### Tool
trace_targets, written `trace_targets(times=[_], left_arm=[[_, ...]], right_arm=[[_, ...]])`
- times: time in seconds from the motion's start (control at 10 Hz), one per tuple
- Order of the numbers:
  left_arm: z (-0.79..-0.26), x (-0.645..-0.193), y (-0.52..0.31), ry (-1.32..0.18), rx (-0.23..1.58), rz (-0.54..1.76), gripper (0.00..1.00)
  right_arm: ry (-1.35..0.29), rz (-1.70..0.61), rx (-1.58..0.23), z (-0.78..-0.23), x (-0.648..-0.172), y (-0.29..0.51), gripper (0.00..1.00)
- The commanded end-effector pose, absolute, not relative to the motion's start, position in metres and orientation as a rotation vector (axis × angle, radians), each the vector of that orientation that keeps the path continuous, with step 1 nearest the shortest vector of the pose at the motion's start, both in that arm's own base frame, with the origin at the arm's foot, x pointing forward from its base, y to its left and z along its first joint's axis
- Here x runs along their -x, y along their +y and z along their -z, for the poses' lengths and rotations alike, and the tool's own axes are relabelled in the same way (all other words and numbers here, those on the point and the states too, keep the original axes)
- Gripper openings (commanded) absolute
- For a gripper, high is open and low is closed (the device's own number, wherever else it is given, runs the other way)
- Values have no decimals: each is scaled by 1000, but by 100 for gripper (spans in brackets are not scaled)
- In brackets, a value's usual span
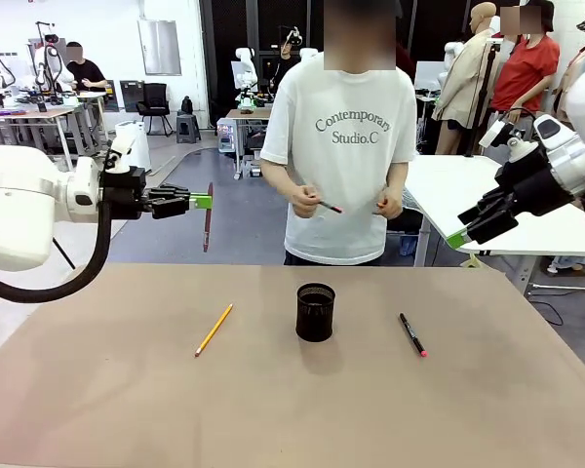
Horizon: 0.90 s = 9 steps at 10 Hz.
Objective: Place the pens into the pen holder.
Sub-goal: Pick up a writing instrument from the table and place it into the Pen holder.
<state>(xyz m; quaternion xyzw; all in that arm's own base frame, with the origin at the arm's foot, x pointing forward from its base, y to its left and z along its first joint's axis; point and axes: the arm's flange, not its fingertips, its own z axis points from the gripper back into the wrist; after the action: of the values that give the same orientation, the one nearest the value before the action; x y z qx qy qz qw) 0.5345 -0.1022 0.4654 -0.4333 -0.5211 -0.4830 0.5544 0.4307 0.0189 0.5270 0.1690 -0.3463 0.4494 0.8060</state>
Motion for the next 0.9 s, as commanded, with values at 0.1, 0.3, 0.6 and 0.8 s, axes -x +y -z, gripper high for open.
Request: trace_targets(times=[0.1, 0.3, 0.6, 0.8], left_arm=[[-465, -534, -102, -1231, 1024, 1141, 0], [-459, -539, -114, -1229, 1034, 1139, 0], [-458, -540, -113, -1228, 1036, 1130, 0], [-461, -540, -109, -1217, 1031, 1130, 0]], right_arm=[[-764, -962, -381, -528, -432, 19, 100], [-764, -962, -381, -528, -432, 19, 100], [-764, -962, -381, -528, -432, 19, 100], [-764, -962, -381, -528, -432, 19, 100]])
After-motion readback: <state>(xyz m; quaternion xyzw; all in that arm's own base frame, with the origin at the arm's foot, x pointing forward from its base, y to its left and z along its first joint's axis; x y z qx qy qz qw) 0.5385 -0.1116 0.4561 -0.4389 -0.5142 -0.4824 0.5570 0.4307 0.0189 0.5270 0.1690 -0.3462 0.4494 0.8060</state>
